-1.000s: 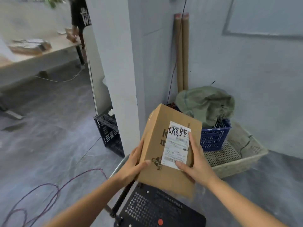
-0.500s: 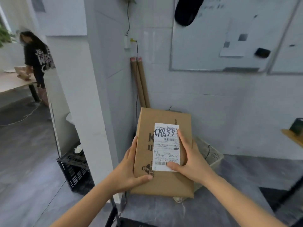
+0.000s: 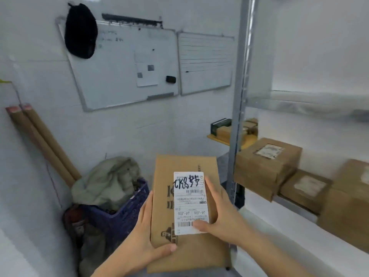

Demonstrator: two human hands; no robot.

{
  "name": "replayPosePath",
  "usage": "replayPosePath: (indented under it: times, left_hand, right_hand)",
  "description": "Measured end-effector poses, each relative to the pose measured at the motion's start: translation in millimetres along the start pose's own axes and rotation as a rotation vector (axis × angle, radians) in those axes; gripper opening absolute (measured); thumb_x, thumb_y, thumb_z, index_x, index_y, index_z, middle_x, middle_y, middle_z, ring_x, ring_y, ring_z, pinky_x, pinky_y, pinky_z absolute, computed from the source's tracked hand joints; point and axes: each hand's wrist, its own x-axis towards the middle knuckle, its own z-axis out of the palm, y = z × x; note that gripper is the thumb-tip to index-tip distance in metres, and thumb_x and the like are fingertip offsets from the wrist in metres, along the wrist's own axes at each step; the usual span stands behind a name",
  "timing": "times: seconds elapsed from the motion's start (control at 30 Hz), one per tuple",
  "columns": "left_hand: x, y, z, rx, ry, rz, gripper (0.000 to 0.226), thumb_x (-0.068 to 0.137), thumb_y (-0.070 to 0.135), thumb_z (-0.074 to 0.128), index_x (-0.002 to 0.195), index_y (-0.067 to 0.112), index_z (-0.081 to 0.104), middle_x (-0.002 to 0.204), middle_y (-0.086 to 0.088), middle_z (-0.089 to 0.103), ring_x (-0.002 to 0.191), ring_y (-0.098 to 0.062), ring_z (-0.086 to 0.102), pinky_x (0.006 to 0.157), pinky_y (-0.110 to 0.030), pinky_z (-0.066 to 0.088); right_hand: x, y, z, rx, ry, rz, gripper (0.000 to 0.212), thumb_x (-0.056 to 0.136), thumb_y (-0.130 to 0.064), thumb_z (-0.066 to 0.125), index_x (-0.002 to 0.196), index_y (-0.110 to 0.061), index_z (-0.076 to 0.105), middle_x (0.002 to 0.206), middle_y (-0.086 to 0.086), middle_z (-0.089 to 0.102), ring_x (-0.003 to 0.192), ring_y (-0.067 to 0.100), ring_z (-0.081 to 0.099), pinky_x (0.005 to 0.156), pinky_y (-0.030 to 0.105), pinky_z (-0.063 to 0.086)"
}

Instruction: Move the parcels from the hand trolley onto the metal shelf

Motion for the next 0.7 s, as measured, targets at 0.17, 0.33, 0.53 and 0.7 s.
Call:
replayPosePath:
  times: [0.17, 0.33, 0.53, 0.7]
  left_hand:
    - [24, 47, 62, -0.029, -0.246, 0.156, 0.135, 0.040, 0.084, 0.069, 0.125, 0.059, -0.032, 0.149, 0.033, -0.011, 0.138, 0.013, 0.004, 0.119, -0.030, 0.015]
    - [45, 119, 120, -0.148, -0.442, 0.402, 0.114, 0.049, 0.081, 0.066, 0.125, 0.072, -0.019, 0.149, 0.030, 0.005, 0.139, 0.010, 0.006, 0.118, -0.030, 0.012]
    - [27, 214, 194, -0.146, -0.625, 0.582, 0.125, 0.046, 0.083, 0.066, 0.126, 0.065, -0.029, 0.138, 0.049, -0.004, 0.129, 0.027, 0.005, 0.115, -0.021, 0.016]
    - [-10, 290, 265, -0.158, -0.694, 0.693, 0.130, 0.042, 0.090, 0.058, 0.129, 0.056, -0.033, 0.146, 0.037, -0.012, 0.132, 0.023, -0.005, 0.115, -0.020, 0.011]
  right_hand:
    - [-88, 34, -44, -0.067, 0.211, 0.205, 0.113, 0.067, -0.064, 0.067, 0.139, -0.050, -0.019, 0.153, -0.020, -0.006, 0.142, 0.011, 0.017, 0.112, 0.034, 0.027]
    - [-177, 48, -94, -0.121, 0.416, 0.333, 0.109, 0.070, -0.061, 0.068, 0.134, -0.055, -0.020, 0.154, -0.019, -0.004, 0.143, 0.006, 0.013, 0.107, 0.029, 0.031]
    - [-293, 51, -153, -0.182, 0.607, 0.520, 0.109, 0.070, -0.058, 0.069, 0.136, -0.055, -0.018, 0.155, -0.014, 0.001, 0.137, 0.009, 0.027, 0.103, 0.027, 0.033]
    - [-400, 53, -193, -0.250, 0.717, 0.646, 0.111, 0.058, -0.072, 0.060, 0.137, -0.057, -0.016, 0.155, -0.013, 0.007, 0.140, 0.010, 0.023, 0.107, 0.032, 0.033]
